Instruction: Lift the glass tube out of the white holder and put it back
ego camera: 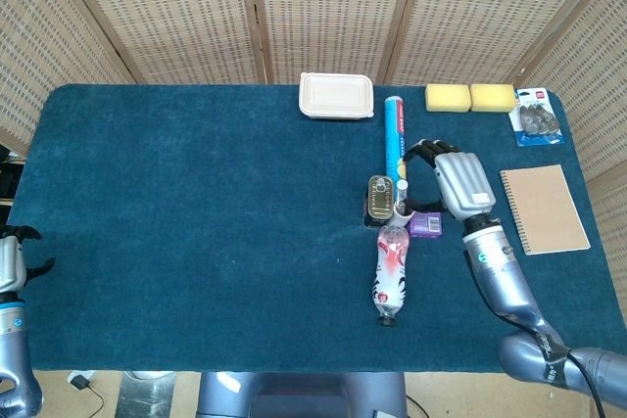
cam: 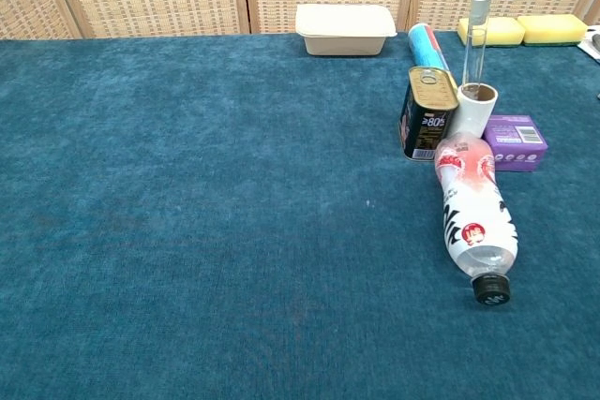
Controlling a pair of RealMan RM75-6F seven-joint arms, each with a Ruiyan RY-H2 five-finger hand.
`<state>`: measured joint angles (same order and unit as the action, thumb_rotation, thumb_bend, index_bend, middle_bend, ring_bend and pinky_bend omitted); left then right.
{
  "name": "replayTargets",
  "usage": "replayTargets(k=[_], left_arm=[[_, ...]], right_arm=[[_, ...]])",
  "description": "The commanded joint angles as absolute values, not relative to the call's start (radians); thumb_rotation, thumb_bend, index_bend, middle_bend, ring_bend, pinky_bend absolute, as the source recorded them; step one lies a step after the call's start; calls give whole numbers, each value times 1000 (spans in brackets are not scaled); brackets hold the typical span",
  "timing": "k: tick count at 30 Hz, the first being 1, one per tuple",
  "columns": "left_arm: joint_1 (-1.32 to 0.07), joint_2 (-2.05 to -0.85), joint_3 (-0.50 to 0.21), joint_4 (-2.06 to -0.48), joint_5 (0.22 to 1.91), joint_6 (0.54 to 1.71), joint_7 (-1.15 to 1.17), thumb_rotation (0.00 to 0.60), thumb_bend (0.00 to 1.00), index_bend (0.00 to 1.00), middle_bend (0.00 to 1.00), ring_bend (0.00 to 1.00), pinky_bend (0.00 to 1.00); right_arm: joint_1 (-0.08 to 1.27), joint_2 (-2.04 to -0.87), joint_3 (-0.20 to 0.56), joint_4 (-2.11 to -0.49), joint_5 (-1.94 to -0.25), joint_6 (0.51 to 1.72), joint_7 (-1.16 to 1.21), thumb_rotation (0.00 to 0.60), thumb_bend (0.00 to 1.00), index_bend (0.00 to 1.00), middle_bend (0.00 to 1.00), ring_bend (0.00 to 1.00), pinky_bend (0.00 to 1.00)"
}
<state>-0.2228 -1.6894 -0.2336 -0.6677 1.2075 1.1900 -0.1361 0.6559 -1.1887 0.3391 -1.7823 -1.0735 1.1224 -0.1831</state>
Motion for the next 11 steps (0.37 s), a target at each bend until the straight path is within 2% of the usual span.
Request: replayTargets(k=[1,6,11], left_arm=[[-226,-1689,-232,-666,1211,1188,-138,600,153,453,419,234,316],[-235,-1689,-229,-659,1218,1181,-143,600,154,453,419,234,316],[-251,-1690,-222,-646,1233,1169,-155,600,153,453,419,234,316]], right_arm=[[619,-1128,323,-1874,-1074,1164,-242,600,177,343,317,286,349],[564,-1075,268,-2010,-1032,1227,-357,600,179,326,285,248,298],[482,-1136,214,-2082,-1072,1386,-400,600,180,323,288,248,253]])
